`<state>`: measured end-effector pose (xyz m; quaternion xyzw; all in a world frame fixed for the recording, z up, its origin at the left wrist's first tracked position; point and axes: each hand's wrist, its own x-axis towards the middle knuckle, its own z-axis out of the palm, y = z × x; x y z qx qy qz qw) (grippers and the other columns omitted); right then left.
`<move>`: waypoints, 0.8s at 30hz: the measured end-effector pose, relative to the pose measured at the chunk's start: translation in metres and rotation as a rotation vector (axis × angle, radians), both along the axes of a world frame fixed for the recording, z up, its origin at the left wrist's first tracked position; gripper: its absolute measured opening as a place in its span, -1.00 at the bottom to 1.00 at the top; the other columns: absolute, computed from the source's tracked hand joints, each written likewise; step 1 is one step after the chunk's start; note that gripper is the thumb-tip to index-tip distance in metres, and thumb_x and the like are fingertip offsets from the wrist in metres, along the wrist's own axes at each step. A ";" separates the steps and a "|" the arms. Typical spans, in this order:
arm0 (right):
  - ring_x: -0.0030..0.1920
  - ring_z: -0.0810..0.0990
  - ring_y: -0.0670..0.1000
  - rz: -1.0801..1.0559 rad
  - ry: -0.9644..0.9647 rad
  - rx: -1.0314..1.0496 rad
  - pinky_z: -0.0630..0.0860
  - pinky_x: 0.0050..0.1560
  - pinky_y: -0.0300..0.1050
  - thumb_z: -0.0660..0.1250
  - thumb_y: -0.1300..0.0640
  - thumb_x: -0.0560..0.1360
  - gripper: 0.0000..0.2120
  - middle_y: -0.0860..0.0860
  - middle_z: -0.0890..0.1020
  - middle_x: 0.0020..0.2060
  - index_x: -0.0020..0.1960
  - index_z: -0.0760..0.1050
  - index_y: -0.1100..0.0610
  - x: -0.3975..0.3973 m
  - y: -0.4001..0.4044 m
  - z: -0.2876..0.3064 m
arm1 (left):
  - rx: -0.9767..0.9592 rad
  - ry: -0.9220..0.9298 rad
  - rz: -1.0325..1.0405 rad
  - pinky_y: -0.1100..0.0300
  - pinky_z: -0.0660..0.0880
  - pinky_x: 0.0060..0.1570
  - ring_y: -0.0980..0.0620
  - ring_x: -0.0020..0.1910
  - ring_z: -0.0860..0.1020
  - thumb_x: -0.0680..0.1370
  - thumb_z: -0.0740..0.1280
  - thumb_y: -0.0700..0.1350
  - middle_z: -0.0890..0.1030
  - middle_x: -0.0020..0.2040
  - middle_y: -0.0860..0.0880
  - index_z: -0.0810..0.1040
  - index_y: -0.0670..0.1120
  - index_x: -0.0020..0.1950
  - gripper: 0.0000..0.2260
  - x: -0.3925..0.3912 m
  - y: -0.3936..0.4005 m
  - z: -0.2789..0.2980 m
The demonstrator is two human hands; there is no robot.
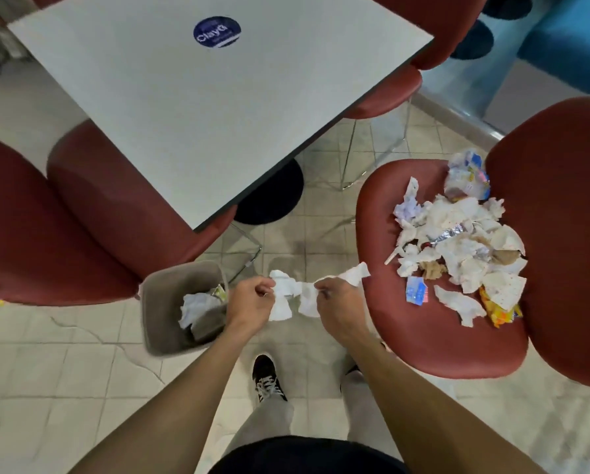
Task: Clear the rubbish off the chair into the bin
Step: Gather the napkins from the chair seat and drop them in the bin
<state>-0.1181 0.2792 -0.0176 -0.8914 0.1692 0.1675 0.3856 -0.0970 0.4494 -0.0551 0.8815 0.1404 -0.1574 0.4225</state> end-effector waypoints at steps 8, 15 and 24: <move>-0.12 0.59 -0.03 0.249 -0.012 0.003 0.37 -0.17 -0.28 0.18 0.31 0.47 -0.68 0.04 0.69 -0.02 0.10 0.63 0.13 0.011 0.112 0.006 | 0.060 -0.068 0.341 0.27 0.49 -0.01 0.09 -0.09 0.59 0.45 0.32 -0.28 0.67 -0.10 0.04 0.68 -0.11 -0.06 -0.82 -0.040 0.113 0.014; 0.10 0.60 0.05 0.393 -0.003 -0.021 0.47 0.01 -0.24 0.17 0.28 0.48 -0.65 0.01 0.66 0.11 0.15 0.61 0.10 0.018 0.192 0.003 | 0.079 -0.033 0.504 0.33 0.42 -0.01 0.09 -0.11 0.57 0.46 0.33 -0.28 0.68 -0.08 -0.02 0.67 -0.12 -0.05 -0.83 -0.057 0.177 0.011; 0.05 0.58 0.06 0.514 0.114 -0.036 0.48 0.02 -0.18 0.25 0.18 0.48 -0.72 0.07 0.58 0.14 0.15 0.58 0.02 0.017 0.216 -0.018 | -0.002 0.068 0.432 0.32 0.42 -0.04 0.10 -0.06 0.56 0.48 0.38 -0.22 0.63 -0.05 0.05 0.65 -0.05 -0.02 -0.87 -0.059 0.197 -0.004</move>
